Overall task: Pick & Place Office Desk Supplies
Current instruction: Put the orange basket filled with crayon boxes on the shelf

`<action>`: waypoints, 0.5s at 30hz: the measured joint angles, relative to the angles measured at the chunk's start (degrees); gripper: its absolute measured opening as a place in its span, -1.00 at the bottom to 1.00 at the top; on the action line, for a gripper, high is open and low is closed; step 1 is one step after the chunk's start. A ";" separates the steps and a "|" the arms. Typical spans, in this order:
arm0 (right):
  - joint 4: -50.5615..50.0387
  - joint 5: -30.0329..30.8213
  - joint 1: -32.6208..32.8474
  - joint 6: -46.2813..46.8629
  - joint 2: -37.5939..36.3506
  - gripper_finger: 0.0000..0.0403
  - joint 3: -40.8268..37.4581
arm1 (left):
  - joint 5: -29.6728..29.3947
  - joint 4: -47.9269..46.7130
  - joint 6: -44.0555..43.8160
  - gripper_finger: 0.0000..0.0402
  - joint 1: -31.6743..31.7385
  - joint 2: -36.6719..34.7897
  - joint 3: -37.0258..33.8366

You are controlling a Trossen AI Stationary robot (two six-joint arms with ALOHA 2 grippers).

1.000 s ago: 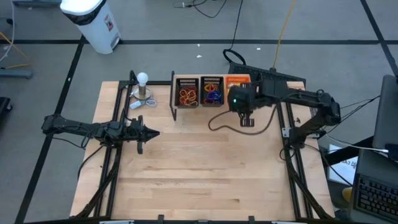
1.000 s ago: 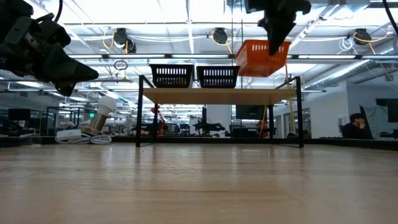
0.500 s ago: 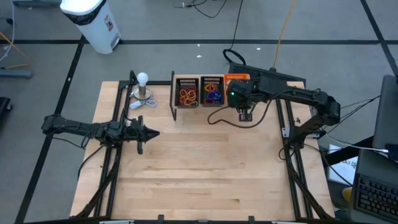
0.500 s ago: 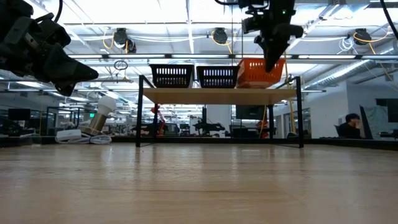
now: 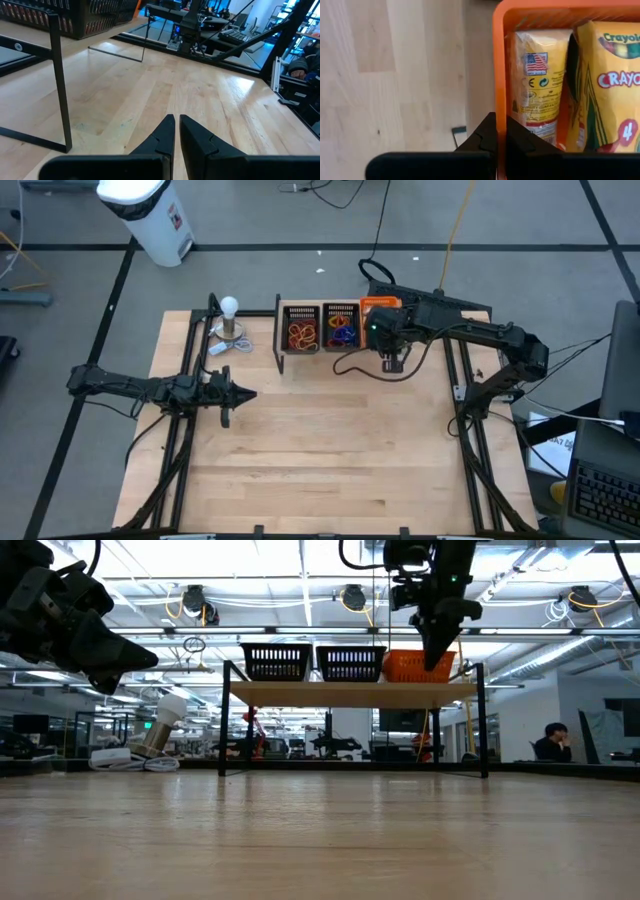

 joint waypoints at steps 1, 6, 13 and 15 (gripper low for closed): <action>0.20 -0.43 0.04 -0.21 0.00 -1.00 0.00 | 0.00 0.00 0.00 -0.87 0.02 0.01 0.00; 0.16 -3.00 0.07 0.66 0.00 -1.00 0.00 | 0.00 0.00 0.28 -0.87 0.01 0.00 0.00; 0.04 -4.36 -0.05 2.21 0.00 -1.00 0.00 | 0.00 0.00 0.96 -0.87 0.01 0.01 -0.01; 0.02 -4.66 -0.22 2.04 0.00 -0.97 0.00 | 0.00 0.00 0.98 -0.87 0.01 0.00 -0.01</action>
